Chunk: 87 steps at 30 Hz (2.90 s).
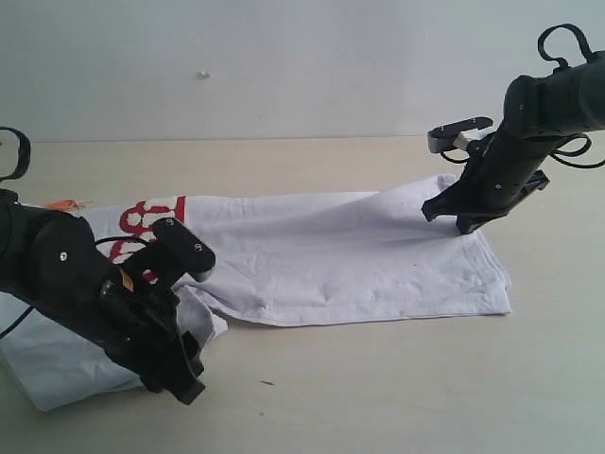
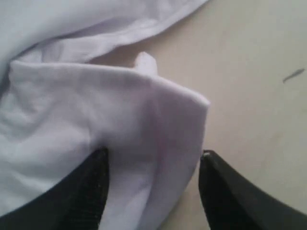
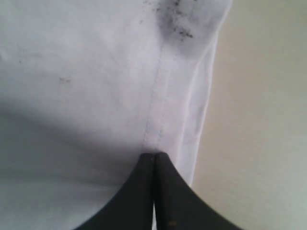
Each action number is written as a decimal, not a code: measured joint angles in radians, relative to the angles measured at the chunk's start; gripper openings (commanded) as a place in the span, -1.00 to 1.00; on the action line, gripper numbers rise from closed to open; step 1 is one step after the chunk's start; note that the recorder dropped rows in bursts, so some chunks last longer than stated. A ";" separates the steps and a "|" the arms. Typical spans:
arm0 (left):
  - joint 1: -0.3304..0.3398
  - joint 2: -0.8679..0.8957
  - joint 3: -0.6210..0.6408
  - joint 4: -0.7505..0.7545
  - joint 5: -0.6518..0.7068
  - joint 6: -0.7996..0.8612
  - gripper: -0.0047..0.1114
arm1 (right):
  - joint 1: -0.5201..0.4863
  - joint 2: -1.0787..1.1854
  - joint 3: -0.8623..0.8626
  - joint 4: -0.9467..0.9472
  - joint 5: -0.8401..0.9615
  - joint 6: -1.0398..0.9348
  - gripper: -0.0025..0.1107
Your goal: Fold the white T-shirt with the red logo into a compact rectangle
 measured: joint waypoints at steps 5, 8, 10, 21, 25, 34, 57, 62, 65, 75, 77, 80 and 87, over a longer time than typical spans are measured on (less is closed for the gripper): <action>0.000 0.012 0.000 0.003 -0.016 -0.009 -0.18 | -0.002 0.000 0.000 0.006 0.000 0.000 -0.96; 0.000 0.012 0.000 0.024 -0.038 -0.044 -0.57 | -0.002 0.000 0.000 0.008 0.000 0.000 -0.96; 0.000 0.012 0.000 0.045 -0.024 -0.053 -0.92 | -0.002 0.000 0.000 0.010 0.000 0.000 -0.96; 0.000 -0.091 -0.226 0.251 0.362 -0.047 -0.92 | -0.004 0.000 0.000 0.036 0.002 -0.015 -0.96; 0.000 -0.099 -0.280 0.475 0.378 -0.042 -0.92 | -0.004 0.000 0.000 0.036 0.002 -0.018 -0.96; 0.000 -0.022 -0.284 0.862 0.175 -0.020 -0.90 | -0.004 0.000 0.000 0.038 0.002 -0.019 -0.96; 0.105 -0.001 -0.294 1.432 0.058 -0.964 -0.37 | -0.004 0.000 0.000 0.043 0.000 -0.023 -0.96; 0.092 -0.114 -0.297 1.106 0.145 -0.888 -0.92 | -0.004 0.000 0.000 0.047 0.000 -0.032 -0.96; 0.094 -0.155 -0.299 0.750 0.249 -0.567 -0.92 | -0.004 0.000 0.000 0.047 0.000 -0.036 -0.96; 0.100 -0.078 -0.217 0.344 0.394 -0.151 -0.92 | -0.004 0.000 0.000 0.058 0.000 -0.038 -0.96; 0.109 -0.037 -0.205 0.349 0.388 -0.157 -0.92 | -0.004 0.000 0.000 0.058 0.000 -0.038 -0.96; 0.128 0.007 -0.201 0.374 0.340 -0.196 -0.92 | -0.004 0.000 0.000 0.058 0.000 -0.038 -0.96; 0.181 0.062 -0.214 0.495 0.203 -0.327 -0.92 | -0.004 0.000 0.000 0.069 0.000 -0.038 -0.96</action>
